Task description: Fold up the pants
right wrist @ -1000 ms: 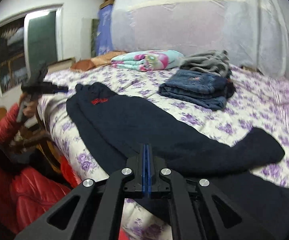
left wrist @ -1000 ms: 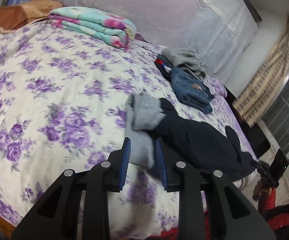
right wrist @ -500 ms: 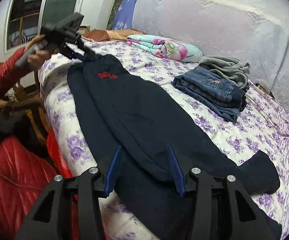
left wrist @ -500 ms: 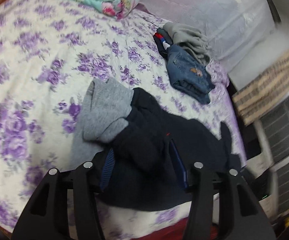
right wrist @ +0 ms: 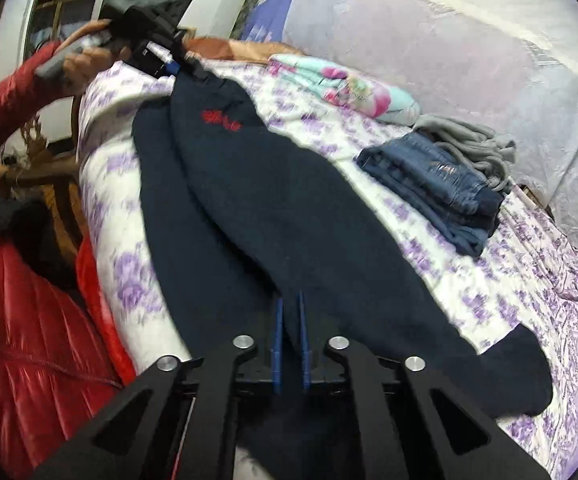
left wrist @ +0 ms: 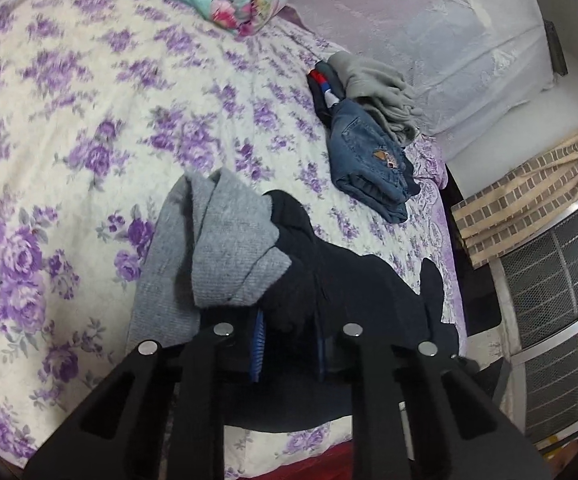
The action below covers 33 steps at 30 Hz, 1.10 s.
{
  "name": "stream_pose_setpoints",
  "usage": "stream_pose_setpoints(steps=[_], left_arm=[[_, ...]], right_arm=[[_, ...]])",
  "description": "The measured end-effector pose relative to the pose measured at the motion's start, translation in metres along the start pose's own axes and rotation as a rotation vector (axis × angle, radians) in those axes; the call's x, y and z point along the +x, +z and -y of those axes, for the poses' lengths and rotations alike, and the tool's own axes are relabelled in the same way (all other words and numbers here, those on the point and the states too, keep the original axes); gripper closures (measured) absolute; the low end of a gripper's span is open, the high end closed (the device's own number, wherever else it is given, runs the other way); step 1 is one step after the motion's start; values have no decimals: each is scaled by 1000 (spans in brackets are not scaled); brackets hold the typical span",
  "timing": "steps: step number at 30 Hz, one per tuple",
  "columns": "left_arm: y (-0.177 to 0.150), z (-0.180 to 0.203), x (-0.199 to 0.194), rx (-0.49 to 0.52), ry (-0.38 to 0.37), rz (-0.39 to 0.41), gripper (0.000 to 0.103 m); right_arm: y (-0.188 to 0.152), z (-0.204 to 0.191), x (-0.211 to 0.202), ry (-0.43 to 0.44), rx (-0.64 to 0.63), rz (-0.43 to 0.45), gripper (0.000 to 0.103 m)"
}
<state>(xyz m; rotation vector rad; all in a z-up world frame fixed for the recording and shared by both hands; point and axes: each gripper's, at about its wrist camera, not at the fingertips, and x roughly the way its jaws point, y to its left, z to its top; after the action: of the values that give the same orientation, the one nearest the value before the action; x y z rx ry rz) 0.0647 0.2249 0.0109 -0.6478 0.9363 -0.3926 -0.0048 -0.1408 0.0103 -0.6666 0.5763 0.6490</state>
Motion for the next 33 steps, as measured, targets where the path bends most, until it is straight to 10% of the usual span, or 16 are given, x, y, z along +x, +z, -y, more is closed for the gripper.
stream_pose_setpoints(steps=[15, 20, 25, 26, 27, 29, 33], left_arm=[[-60, -45, -22, -44, -49, 11, 79], [-70, -8, -72, 140, 156, 188, 66], [-67, 53, -54, 320, 108, 181, 47], [-66, 62, -43, 344, 101, 162, 44], [-63, 71, -29, 374, 91, 137, 44], [-54, 83, 6, 431, 95, 79, 43], [-45, 76, 55, 413, 136, 13, 32]], right_arm=[[-49, -6, -17, 90, 177, -47, 99], [-52, -5, -18, 98, 217, -45, 98], [-50, 14, -40, 167, 365, 0, 97], [-48, 23, -52, 176, 414, 37, 84], [-45, 33, -60, 169, 457, 63, 49], [-39, 55, -76, 61, 558, 102, 23], [-22, 104, -74, -151, 717, 38, 23]])
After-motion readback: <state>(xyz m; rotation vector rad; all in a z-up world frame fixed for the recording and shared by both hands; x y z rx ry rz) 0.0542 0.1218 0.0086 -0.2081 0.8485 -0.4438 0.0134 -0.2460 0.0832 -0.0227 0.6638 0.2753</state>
